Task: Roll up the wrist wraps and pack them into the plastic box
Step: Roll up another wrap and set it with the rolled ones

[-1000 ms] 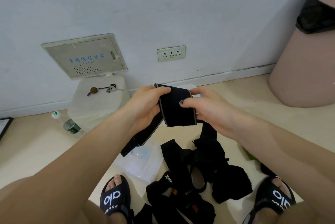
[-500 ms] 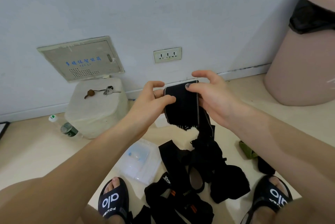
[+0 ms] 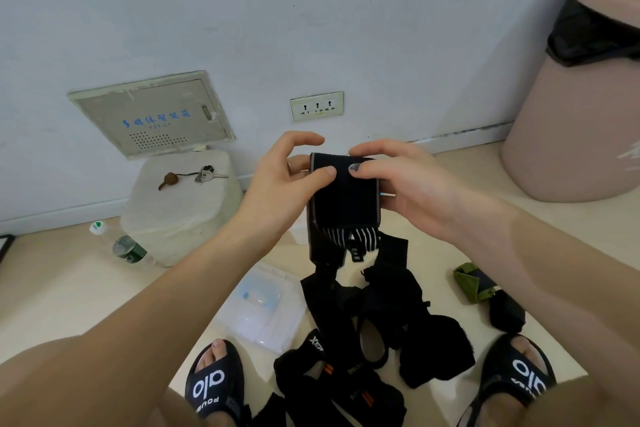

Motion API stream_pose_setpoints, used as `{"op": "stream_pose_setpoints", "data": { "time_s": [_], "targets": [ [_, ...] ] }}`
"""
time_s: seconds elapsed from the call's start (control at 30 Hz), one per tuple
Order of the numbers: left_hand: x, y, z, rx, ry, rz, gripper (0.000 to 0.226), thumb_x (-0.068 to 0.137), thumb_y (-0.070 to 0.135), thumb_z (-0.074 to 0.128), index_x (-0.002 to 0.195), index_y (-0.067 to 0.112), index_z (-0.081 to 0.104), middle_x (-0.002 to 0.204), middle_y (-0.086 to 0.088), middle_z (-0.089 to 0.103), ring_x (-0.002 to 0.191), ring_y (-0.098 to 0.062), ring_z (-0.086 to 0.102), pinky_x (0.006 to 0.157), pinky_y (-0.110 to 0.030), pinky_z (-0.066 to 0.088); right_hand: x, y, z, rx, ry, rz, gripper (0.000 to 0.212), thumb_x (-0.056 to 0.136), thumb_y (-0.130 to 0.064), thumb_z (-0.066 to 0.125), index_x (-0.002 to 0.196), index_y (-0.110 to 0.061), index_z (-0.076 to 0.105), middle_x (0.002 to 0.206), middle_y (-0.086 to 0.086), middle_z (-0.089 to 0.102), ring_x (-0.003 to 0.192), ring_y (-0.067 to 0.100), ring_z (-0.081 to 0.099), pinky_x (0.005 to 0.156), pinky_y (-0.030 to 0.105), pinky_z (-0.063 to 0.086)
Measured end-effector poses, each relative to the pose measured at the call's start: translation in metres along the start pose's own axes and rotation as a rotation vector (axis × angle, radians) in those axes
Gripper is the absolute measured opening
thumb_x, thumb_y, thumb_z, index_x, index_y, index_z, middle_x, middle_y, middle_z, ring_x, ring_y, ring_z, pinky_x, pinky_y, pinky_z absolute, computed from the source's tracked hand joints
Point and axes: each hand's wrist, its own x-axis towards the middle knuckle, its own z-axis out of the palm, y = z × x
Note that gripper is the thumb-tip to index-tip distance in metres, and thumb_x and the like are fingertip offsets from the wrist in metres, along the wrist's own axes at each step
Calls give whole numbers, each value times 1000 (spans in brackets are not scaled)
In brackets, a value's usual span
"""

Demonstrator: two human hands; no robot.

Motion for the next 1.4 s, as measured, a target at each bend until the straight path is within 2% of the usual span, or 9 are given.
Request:
{"op": "stream_pose_setpoints", "data": {
  "time_s": [0.23, 0.37, 0.5, 0.63, 0.8, 0.93, 1.03, 1.13, 1.4],
  "targets": [
    [1, -1, -4, 41, -20, -24, 26, 98, 9, 66, 120, 23, 61, 107, -8, 75, 92, -29, 75, 81, -43, 60, -1, 0, -1, 79, 16, -42, 33, 90, 6, 67, 119, -11, 66, 98, 15, 74, 84, 22, 74, 73, 29, 59],
    [4, -1, -9, 26, -45, -30, 28, 94, 1, 68, 119, 14, 65, 94, -5, 77, 88, -19, 74, 84, -34, 58, -1, 0, 0, 89, 53, -74, 33, 90, 7, 67, 118, -10, 64, 99, 18, 71, 82, 22, 74, 73, 28, 60],
    [5, -1, -11, -7, -40, -46, 35, 90, -5, 70, 121, 11, 66, 98, -8, 77, 91, -19, 74, 88, -31, 57, -5, -3, -1, -16, 13, -129, 37, 86, 8, 70, 117, -12, 65, 109, 19, 74, 91, 26, 74, 87, 35, 61],
    [6, 0, -11, -22, -30, -53, 40, 87, -10, 70, 121, 12, 67, 107, -14, 77, 93, -18, 73, 90, -28, 57, -9, -3, 2, -306, 38, -230, 41, 82, 8, 74, 112, -20, 67, 101, 10, 76, 81, 18, 71, 69, 18, 55],
    [3, 2, -9, 15, -4, -20, 44, 85, -12, 70, 119, 14, 68, 106, -11, 77, 95, -20, 74, 89, -31, 59, -7, 3, 3, -412, 96, -337, 40, 82, 4, 75, 108, -26, 67, 91, -3, 74, 75, 9, 68, 70, 18, 51],
    [1, 3, -10, 66, 21, 34, 42, 86, -8, 72, 118, 18, 70, 104, -7, 78, 103, -23, 72, 94, -33, 59, -4, 7, 4, -492, 131, -387, 45, 81, -4, 79, 113, -32, 65, 105, -4, 72, 91, 13, 68, 84, 29, 56],
    [0, 4, -10, 123, 55, 79, 38, 86, -6, 73, 116, 18, 72, 102, -6, 78, 98, -24, 73, 88, -25, 59, -3, 9, 5, -540, 168, -414, 46, 81, -7, 79, 118, -31, 65, 104, -7, 70, 95, 13, 67, 87, 31, 56],
    [-1, 5, -8, 173, 79, 115, 34, 86, -3, 75, 112, 19, 74, 102, -5, 78, 95, -21, 73, 90, -26, 58, -2, 9, 6, -590, 216, -449, 41, 85, -11, 77, 120, -29, 67, 98, -12, 68, 95, 13, 67, 91, 35, 57],
    [1, 2, -9, 302, 92, 193, 22, 91, 4, 72, 104, 21, 75, 94, 4, 76, 93, -12, 70, 84, -24, 57, -2, 9, 6, -669, 220, -517, 21, 89, -13, 71, 100, -31, 71, 87, -13, 67, 89, 10, 65, 85, 36, 57]
  ]
}}
